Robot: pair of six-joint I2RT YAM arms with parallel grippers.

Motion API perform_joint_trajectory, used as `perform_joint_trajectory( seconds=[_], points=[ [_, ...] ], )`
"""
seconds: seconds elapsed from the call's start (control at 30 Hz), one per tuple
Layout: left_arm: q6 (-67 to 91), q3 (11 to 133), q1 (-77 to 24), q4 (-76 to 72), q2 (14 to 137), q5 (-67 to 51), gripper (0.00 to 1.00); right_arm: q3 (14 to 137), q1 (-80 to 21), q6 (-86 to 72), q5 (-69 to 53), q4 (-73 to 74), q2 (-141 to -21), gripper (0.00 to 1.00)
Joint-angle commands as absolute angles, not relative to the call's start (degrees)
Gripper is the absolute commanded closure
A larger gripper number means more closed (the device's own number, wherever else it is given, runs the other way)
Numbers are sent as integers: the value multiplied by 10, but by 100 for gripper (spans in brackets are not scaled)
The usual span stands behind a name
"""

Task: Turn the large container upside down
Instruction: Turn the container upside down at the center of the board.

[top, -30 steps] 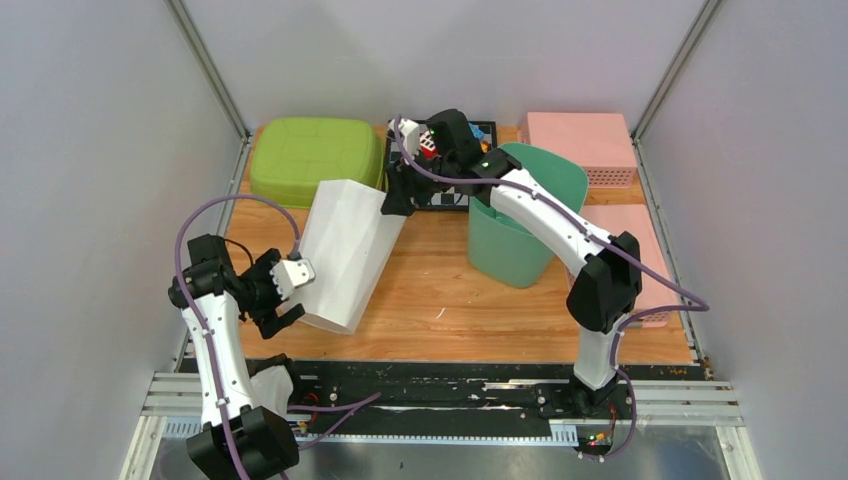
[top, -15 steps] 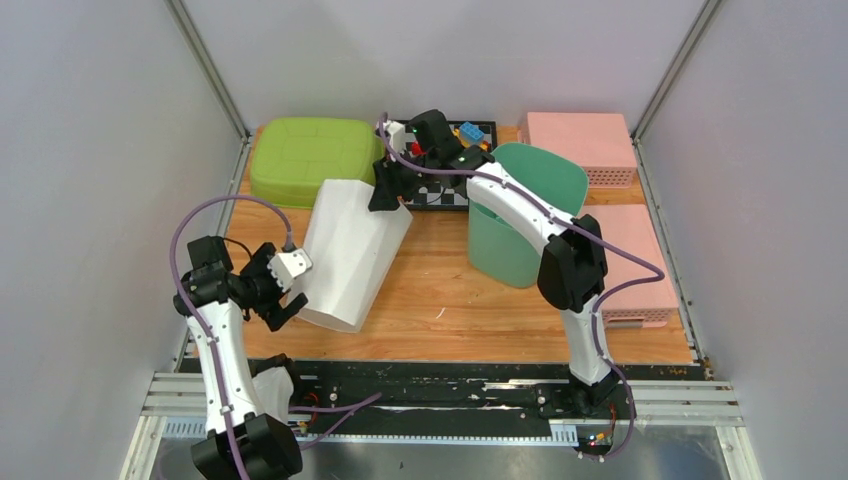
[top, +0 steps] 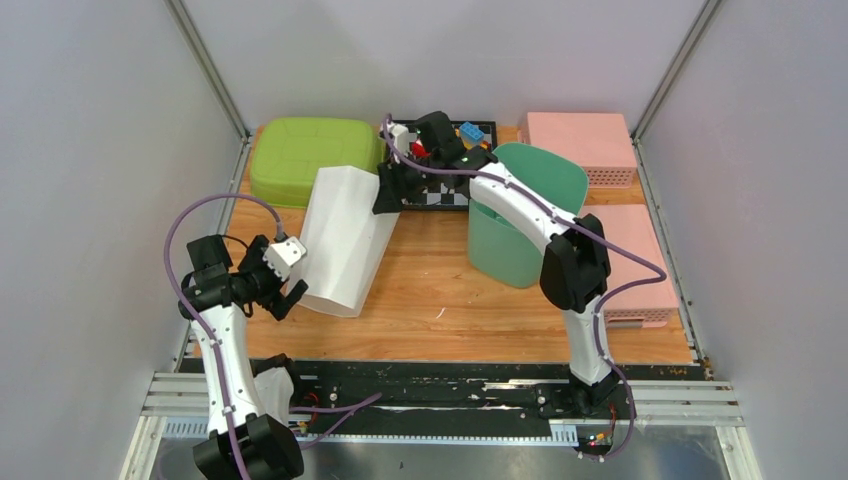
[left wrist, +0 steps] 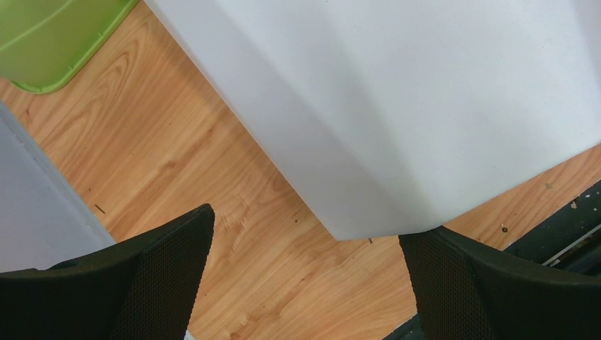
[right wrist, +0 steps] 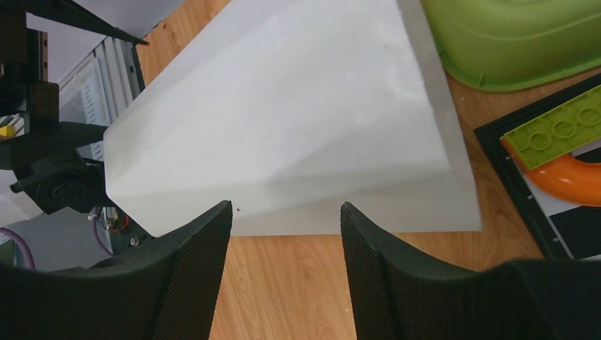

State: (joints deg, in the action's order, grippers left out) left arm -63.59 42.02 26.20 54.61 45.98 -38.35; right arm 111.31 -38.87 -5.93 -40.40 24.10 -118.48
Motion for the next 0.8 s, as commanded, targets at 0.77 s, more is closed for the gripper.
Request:
perform_joint_trajectory(
  seconds=[0.77],
  points=[
    [-494, 402, 266, 431, 431, -352, 0, 1187, -347, -104, -487, 201, -1261, 40]
  ],
)
